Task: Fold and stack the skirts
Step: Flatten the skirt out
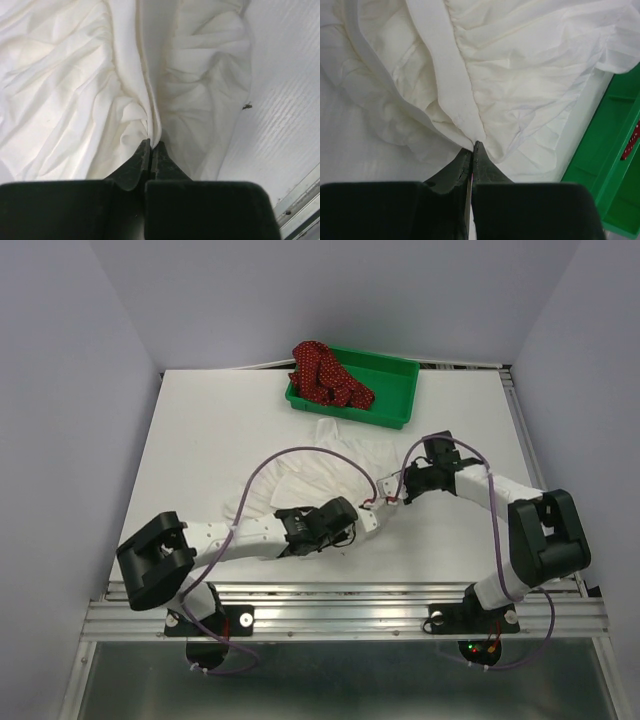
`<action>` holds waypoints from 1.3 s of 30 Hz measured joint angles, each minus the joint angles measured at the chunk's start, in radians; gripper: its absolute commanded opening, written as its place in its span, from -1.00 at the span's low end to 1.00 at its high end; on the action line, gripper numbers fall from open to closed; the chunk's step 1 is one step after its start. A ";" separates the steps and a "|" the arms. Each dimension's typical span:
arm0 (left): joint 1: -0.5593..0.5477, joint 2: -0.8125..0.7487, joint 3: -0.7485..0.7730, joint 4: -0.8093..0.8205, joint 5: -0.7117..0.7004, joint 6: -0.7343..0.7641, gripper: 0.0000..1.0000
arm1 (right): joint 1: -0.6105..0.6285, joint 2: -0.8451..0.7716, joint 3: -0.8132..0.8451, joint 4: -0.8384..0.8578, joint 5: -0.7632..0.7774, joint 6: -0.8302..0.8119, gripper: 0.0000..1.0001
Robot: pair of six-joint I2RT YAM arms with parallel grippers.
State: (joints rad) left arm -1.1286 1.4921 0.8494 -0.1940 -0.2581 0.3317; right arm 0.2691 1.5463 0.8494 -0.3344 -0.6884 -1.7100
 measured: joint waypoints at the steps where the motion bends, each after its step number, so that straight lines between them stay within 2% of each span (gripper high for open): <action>1: 0.009 -0.024 0.000 -0.005 0.000 -0.001 -1.00 | 0.000 -0.002 0.013 -0.002 0.010 0.031 -0.99; 5: 0.058 -0.156 0.000 -0.031 0.002 -0.004 -1.00 | 0.000 -0.007 0.098 -0.005 0.059 0.167 -0.99; 9: 0.186 -0.301 0.009 -0.058 0.039 -0.004 -1.00 | 0.013 -0.007 0.249 -0.040 0.094 0.319 -0.99; 12: 0.287 -0.419 0.012 -0.071 0.038 0.016 -1.00 | 0.034 0.013 0.405 -0.089 0.098 0.414 -0.99; 17: 0.379 -0.537 0.076 -0.100 0.037 0.042 -1.00 | 0.112 0.149 0.710 -0.127 0.124 0.523 -0.99; 21: 0.546 -0.521 0.085 -0.087 0.051 0.096 -1.00 | 0.210 0.419 1.057 -0.165 0.177 0.571 -0.99; 24: 0.695 -0.445 0.115 -0.069 0.071 0.135 -1.00 | 0.264 0.709 1.447 -0.204 0.210 0.589 -0.99; 26: 0.824 -0.359 0.183 -0.065 0.113 0.163 -1.00 | 0.296 0.912 1.708 -0.154 0.232 0.588 -0.99; 28: 0.945 -0.275 0.280 -0.058 0.143 0.185 -1.00 | 0.318 0.977 1.726 -0.060 0.256 0.588 -0.99; 31: 1.058 -0.192 0.440 -0.062 0.186 0.211 -1.00 | 0.348 0.977 1.596 0.156 0.266 0.611 -0.99; 34: 1.102 -0.191 0.515 -0.040 0.199 0.238 -1.00 | 0.380 0.977 1.555 0.367 0.294 0.694 -0.99; 39: 1.106 -0.299 0.479 0.042 0.195 0.280 -1.00 | 0.386 0.949 1.518 0.754 0.349 0.832 -0.99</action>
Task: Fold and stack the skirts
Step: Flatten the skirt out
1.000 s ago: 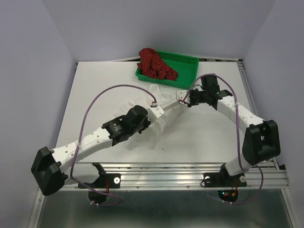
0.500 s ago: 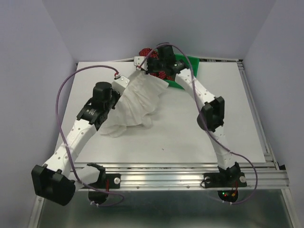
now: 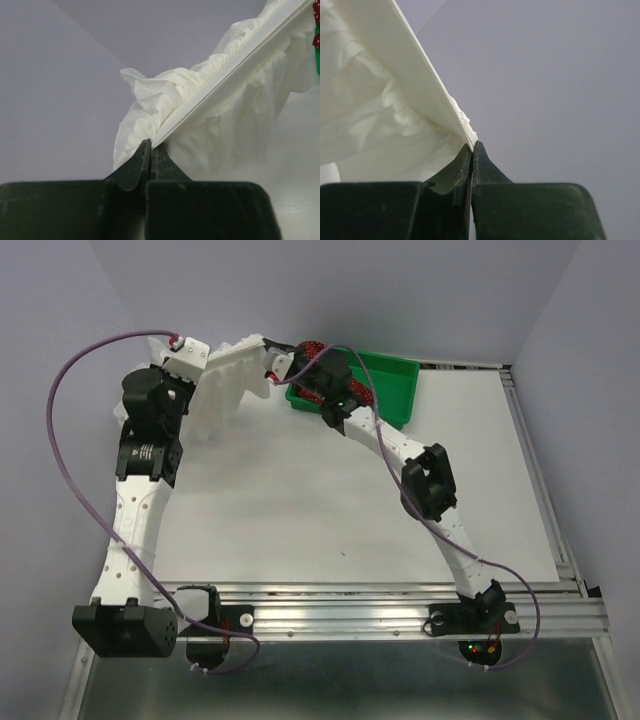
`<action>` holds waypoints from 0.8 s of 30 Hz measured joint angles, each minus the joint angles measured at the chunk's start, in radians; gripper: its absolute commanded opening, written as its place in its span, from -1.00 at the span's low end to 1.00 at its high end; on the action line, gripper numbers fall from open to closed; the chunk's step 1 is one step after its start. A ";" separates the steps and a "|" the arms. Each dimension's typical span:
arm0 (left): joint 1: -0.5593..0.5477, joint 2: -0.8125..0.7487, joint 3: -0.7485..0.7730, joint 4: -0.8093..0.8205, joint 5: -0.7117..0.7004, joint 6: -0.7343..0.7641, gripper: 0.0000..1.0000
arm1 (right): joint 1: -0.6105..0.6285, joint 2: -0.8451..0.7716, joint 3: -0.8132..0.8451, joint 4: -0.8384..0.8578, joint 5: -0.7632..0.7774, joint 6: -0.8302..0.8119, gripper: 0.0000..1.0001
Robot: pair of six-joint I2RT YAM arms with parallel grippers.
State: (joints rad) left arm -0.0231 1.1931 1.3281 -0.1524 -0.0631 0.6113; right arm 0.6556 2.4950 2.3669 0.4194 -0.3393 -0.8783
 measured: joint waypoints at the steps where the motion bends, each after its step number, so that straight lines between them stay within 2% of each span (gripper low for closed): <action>1: -0.001 -0.038 -0.026 0.024 0.004 0.007 -1.00 | -0.001 -0.018 -0.036 0.067 0.002 0.014 -0.99; 3: -0.002 -0.102 -0.094 0.065 0.021 0.023 -1.00 | -0.003 -0.083 -0.171 0.211 -0.037 0.021 -0.99; 5: -0.002 -0.148 -0.160 0.082 0.034 0.038 -1.00 | -0.003 -0.141 -0.298 0.286 -0.073 0.003 -0.99; 9: -0.010 -0.212 -0.405 0.126 0.077 0.085 -1.00 | -0.008 -0.219 -0.646 0.403 -0.164 -0.123 -0.99; 13: -0.119 -0.214 -0.641 0.085 0.083 0.147 -1.00 | -0.019 -0.194 -0.920 0.460 -0.198 -0.233 -0.99; 15: -0.241 -0.224 -0.756 0.039 0.084 0.165 -1.00 | -0.025 -0.184 -1.088 0.475 -0.203 -0.270 -0.99; 18: -0.344 -0.262 -0.812 -0.008 0.089 0.170 -1.00 | -0.028 -0.192 -1.214 0.512 -0.210 -0.300 -0.99; 24: -0.453 -0.365 -0.795 -0.060 0.082 0.137 -1.00 | -0.032 -0.436 -1.359 0.509 -0.207 -0.315 -0.99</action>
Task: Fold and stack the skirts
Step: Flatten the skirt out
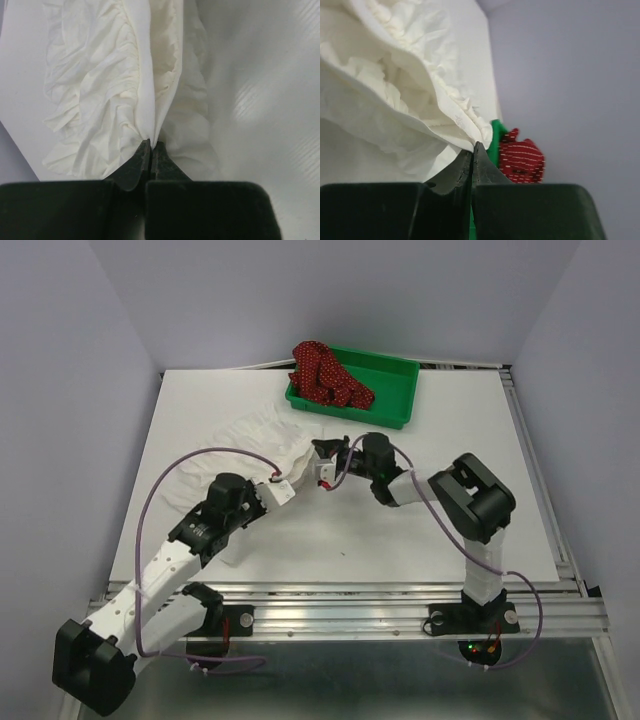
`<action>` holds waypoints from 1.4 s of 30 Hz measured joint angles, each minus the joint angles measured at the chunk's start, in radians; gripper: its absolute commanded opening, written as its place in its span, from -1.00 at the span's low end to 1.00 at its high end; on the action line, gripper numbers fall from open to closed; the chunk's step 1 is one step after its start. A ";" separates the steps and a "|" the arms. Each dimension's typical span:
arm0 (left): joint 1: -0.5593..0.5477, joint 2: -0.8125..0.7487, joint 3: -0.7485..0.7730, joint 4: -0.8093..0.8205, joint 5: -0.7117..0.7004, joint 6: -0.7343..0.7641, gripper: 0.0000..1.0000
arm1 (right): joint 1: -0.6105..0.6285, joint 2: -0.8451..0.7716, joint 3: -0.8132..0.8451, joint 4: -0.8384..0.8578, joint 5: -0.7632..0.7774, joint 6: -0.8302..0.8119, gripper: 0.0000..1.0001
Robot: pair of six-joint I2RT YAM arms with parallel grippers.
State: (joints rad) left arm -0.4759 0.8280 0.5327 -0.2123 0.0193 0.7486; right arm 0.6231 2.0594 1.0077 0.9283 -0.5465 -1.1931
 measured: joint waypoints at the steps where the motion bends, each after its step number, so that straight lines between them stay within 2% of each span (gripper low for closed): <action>1: -0.015 0.003 0.012 -0.010 0.005 -0.010 -1.00 | -0.005 -0.054 -0.013 0.000 0.000 -0.005 -0.99; 5: -0.118 0.052 0.063 -0.024 0.026 -0.047 -1.00 | -0.043 -0.196 -0.062 -0.010 -0.009 -0.037 -0.99; 9: -0.260 0.164 0.098 -0.005 0.039 -0.078 -1.00 | -0.113 -0.249 -0.107 -0.091 -0.031 -0.092 -0.99; 12: -0.370 0.289 0.131 0.031 0.050 -0.098 -1.00 | -0.163 -0.253 -0.141 -0.171 -0.048 -0.141 -0.82; 13: -0.394 0.316 0.139 0.042 0.053 -0.103 -1.00 | -0.174 -0.253 -0.153 -0.189 -0.050 -0.156 -0.69; 14: -0.431 0.362 0.155 0.053 0.053 -0.108 -1.00 | -0.190 -0.253 -0.174 -0.206 -0.055 -0.171 -0.30; 17: -0.510 0.466 0.206 0.072 0.061 -0.127 -1.00 | -0.216 -0.267 -0.227 -0.249 -0.042 -0.217 0.25; 18: -0.535 0.502 0.227 0.079 0.065 -0.133 -1.00 | -0.229 -0.272 -0.239 -0.259 -0.033 -0.230 0.65; 19: -0.564 0.547 0.250 0.084 0.069 -0.139 -1.00 | -0.249 -0.285 -0.256 -0.278 -0.018 -0.240 0.81; 21: -0.594 0.610 0.290 0.091 0.079 -0.151 -1.00 | -0.284 -0.311 -0.270 -0.315 0.006 -0.256 0.99; 22: -0.609 0.638 0.309 0.092 0.082 -0.157 -0.95 | -0.304 -0.325 -0.270 -0.336 0.023 -0.260 1.00; 23: -0.622 0.667 0.331 0.094 0.085 -0.164 -0.82 | -0.328 -0.339 -0.269 -0.349 0.035 -0.261 1.00; 24: -0.633 0.696 0.354 0.098 0.087 -0.172 -0.41 | -0.353 -0.352 -0.265 -0.365 0.047 -0.258 1.00; 26: -0.641 0.725 0.381 0.103 0.093 -0.192 0.01 | -0.404 -0.367 -0.241 -0.404 0.076 -0.238 1.00; 28: -0.644 0.752 0.412 0.110 0.100 -0.209 0.70 | -0.451 -0.369 -0.195 -0.453 0.110 -0.201 1.00; 30: -0.643 0.767 0.438 0.108 0.108 -0.235 0.83 | -0.493 -0.370 -0.110 -0.544 0.152 -0.129 1.00; 34: -0.641 0.763 0.504 0.105 0.154 -0.277 0.81 | -0.509 -0.375 0.087 -0.783 0.174 0.079 0.98; 37: -0.623 0.688 0.525 0.075 0.218 -0.315 0.52 | -0.509 -0.395 0.248 -0.993 0.136 0.262 0.74; 38: -0.600 0.645 0.533 0.049 0.257 -0.332 0.44 | -0.504 -0.397 0.315 -1.087 0.110 0.346 0.55; 39: -0.579 0.616 0.537 0.035 0.281 -0.344 0.37 | -0.503 -0.397 0.364 -1.146 0.091 0.398 0.47; 40: -0.520 0.563 0.547 0.017 0.328 -0.362 0.24 | -0.497 -0.397 0.428 -1.213 0.062 0.481 0.41; 42: -0.366 0.469 0.550 -0.004 0.368 -0.382 0.15 | -0.474 -0.397 0.509 -1.317 0.011 0.647 0.25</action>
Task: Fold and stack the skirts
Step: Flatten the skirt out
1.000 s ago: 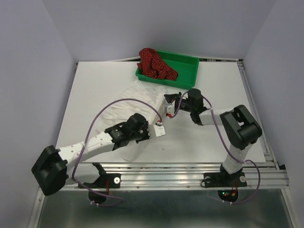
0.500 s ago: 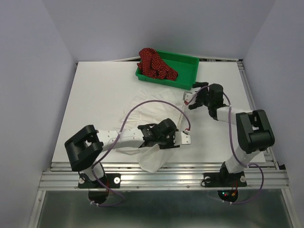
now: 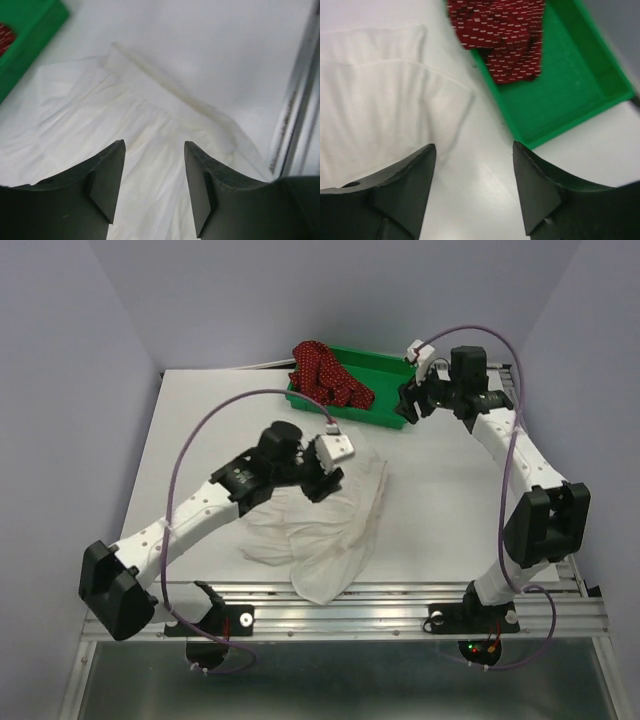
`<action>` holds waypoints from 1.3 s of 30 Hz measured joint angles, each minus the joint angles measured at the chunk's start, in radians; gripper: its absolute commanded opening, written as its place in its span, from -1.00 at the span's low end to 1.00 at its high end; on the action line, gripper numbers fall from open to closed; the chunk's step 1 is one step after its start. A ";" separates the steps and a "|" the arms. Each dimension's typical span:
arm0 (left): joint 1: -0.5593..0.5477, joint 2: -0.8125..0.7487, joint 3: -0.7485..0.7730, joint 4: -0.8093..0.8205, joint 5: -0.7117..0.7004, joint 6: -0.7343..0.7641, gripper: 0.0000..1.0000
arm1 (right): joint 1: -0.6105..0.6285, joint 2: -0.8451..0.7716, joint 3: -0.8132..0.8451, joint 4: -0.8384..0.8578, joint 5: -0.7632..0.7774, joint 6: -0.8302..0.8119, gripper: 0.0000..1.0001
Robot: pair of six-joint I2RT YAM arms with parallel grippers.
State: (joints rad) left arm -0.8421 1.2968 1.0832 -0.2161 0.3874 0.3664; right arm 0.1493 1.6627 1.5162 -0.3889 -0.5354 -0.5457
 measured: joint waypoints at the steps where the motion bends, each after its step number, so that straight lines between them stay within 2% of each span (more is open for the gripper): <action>1: 0.072 -0.031 0.000 -0.012 0.005 -0.003 0.11 | 0.017 -0.001 0.010 -0.028 -0.022 0.078 0.22; 5: 0.276 -0.094 -0.026 -0.047 0.026 -0.024 0.07 | 0.109 0.007 -0.046 -0.125 -0.109 0.308 0.17; 9: 0.366 -0.069 -0.090 -0.072 0.064 -0.078 0.10 | 0.159 0.060 -0.147 -0.179 -0.209 0.477 0.15; 12: 0.373 -0.031 -0.137 -0.069 0.076 -0.129 0.11 | 0.153 0.110 -0.236 -0.210 -0.241 0.534 0.10; 18: 0.372 0.037 -0.181 -0.044 0.071 -0.214 0.13 | 0.144 0.217 -0.340 -0.254 -0.151 0.557 0.07; 21: 0.381 0.061 -0.181 -0.026 0.067 -0.243 0.14 | 0.132 0.251 -0.330 -0.262 -0.128 0.570 0.07; 27: 0.475 0.080 -0.181 -0.001 0.113 -0.289 0.14 | 0.123 0.282 -0.243 -0.266 -0.079 0.542 0.04; 34: 0.541 0.000 -0.239 0.056 0.137 -0.311 0.22 | 0.106 0.228 -0.227 -0.255 -0.132 0.554 0.08; 39: 0.565 -0.064 -0.262 0.079 0.130 -0.326 0.26 | 0.106 0.146 -0.256 -0.247 -0.192 0.644 0.11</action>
State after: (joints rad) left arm -0.2768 1.2327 0.8211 -0.1375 0.5179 0.0402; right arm 0.2554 1.8084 1.2598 -0.6361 -0.7269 0.0978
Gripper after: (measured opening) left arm 0.623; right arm 0.556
